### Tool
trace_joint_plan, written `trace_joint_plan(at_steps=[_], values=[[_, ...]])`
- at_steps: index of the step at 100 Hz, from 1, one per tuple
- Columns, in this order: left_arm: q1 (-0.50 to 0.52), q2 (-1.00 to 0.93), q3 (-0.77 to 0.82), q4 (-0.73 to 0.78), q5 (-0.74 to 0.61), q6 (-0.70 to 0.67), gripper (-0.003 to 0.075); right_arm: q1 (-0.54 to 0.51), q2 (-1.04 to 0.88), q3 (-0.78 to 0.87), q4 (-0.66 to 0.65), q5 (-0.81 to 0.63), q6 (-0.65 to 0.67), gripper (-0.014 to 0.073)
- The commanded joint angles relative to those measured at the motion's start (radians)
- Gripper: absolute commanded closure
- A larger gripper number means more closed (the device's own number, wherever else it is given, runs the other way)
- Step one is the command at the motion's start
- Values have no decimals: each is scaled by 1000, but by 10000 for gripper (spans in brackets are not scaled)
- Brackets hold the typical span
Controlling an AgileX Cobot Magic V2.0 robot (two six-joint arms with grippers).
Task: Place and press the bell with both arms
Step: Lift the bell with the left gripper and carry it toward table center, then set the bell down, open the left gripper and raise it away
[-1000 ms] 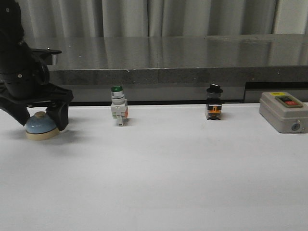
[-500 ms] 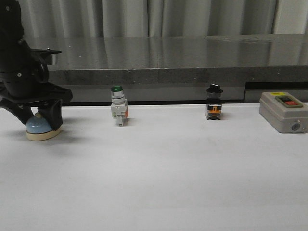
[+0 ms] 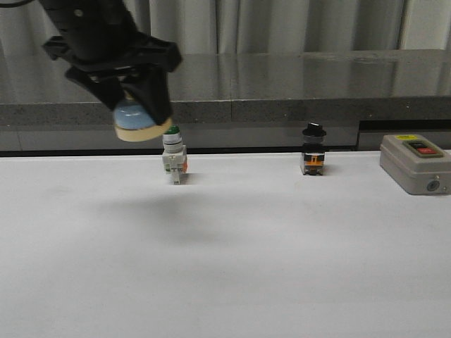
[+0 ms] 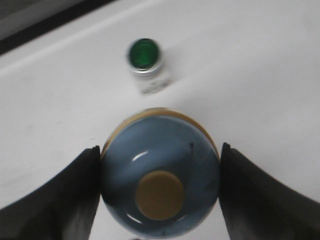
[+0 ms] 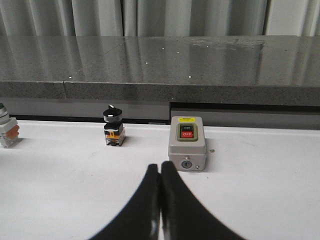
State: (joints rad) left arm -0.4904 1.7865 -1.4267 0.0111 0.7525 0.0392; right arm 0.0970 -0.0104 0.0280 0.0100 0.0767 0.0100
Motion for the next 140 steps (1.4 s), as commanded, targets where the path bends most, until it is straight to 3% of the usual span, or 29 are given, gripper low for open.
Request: trace_joint_plan(at_steps=[1,24,70,82,94,104,140], values=[[-85,-24,-28,-11,-51,8,554,-5,-16,-16,-10,-87,-10,653],[-210,95,-30,-11,-122,20,554,-5,-16,-16,-10,-87,-10,653],[-227,208,-30,-18,-125,20,540,-5,-16,-16,-10,-87,-10,653],[-227,208,-30,-21,-105,20,423,-5,-16,-16,-10,-87,-10,653],[-227,208,-30,-34,-104,20,167,-5,-16,-16,-10,-87,-10,653],[-227,206,-30,-36,-112,20,25,-5,-16,-16,-10,-87,-10,653],[-225,102,-30,-55,-118,-9,52,-5,-16,-16,-10,-87,-10,653]])
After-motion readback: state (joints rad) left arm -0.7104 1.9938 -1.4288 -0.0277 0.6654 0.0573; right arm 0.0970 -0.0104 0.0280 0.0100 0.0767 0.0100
